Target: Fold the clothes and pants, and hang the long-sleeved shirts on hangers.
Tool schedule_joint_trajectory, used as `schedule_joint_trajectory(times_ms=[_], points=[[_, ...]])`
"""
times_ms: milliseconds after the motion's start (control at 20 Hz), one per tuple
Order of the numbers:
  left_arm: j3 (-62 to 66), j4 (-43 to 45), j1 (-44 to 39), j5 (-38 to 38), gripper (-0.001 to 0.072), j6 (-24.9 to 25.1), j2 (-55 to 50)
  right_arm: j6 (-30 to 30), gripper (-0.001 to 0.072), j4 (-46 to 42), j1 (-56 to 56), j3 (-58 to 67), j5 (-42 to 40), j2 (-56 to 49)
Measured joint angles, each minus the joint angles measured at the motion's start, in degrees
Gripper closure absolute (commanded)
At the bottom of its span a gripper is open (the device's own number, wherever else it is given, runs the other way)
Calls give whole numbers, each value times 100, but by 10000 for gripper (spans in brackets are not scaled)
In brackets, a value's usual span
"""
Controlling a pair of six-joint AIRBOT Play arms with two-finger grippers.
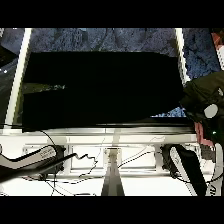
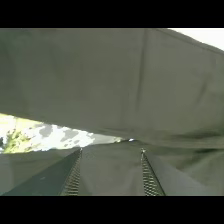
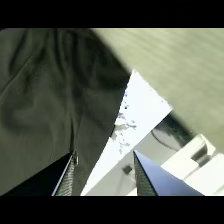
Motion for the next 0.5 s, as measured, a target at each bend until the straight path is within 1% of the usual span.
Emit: schedule_joint_trajectory(times_ms=[200, 250, 300, 400, 500], points=[[-282, 125, 0, 348, 283, 2, 4, 872, 302, -74, -7, -564, -1058, -94], [-363, 136, 0, 448, 284, 0, 4, 1019, 290, -83, -35, -640, -1320, -175], [-439, 164, 0, 562, 283, 0, 2, 1113, 250, -83, -76, -686, -1504, -262], [-538, 323, 0, 737, 283, 0, -31, 1147, 250, -92, -205, -708, -1744, -431], [-590, 695, 4, 828, 284, -39, -103, 1038, 250, -107, -400, -697, -1781, -542]])
